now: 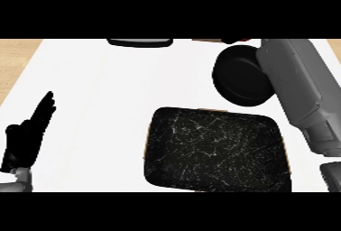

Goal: Pick the tomato from the tray and place it in the pot

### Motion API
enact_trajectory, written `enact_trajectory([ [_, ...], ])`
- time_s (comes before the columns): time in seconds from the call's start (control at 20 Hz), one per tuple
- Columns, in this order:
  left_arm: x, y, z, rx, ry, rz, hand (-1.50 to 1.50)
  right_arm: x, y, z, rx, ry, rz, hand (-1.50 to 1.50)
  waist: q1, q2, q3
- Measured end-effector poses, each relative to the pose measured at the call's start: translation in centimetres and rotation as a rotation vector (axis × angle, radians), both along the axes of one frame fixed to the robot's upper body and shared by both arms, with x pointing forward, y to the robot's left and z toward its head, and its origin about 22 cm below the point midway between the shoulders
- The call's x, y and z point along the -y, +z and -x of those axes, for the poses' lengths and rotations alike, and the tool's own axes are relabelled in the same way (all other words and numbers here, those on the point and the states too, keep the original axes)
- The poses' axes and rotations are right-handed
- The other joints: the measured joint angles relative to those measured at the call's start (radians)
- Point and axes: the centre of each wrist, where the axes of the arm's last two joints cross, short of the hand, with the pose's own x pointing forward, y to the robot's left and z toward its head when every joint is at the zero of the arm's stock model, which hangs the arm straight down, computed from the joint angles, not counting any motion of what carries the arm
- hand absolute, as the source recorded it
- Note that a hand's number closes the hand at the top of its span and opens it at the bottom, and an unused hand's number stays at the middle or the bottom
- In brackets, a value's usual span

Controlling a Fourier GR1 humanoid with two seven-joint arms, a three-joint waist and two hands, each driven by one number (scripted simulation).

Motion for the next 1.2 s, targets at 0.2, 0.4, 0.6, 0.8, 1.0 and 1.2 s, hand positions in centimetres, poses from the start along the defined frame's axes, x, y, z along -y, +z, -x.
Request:
enact_trajectory([
  [0.2, 0.3, 0.3, -0.4, 0.007, -0.016, 0.001, 0.0, 1.2, -1.0, -0.9, -0.05, -0.01, -0.068, -1.5, 0.016, 0.007, 0.0],
  [0.4, 0.9, 0.5, -0.9, 0.011, -0.025, 0.002, 0.0, 1.5, -2.1, -1.3, -0.105, 0.004, -0.156, -1.5, 0.023, 0.011, 0.001],
  [0.6, 1.4, 0.2, -0.6, 0.013, -0.025, 0.003, 0.0, 1.4, -2.7, -1.5, -0.113, 0.034, -0.22, -1.5, 0.027, 0.012, 0.001],
  [0.8, 1.4, 0.4, -0.7, 0.013, -0.028, 0.006, 0.0, 1.5, -2.3, -1.6, -0.046, 0.074, -0.314, -1.5, 0.028, 0.012, 0.002],
  [1.0, 0.8, 0.0, -0.2, 0.011, -0.019, 0.003, 0.0, 1.5, -1.5, -1.7, 0.071, 0.12, -0.517, -1.5, 0.021, 0.007, 0.002],
  [1.2, 1.0, -0.4, -0.3, 0.0, -0.006, 0.002, 0.0, 2.4, -0.9, -1.8, 0.115, 0.15, -0.681, -1.5, 0.005, 0.002, 0.001],
])
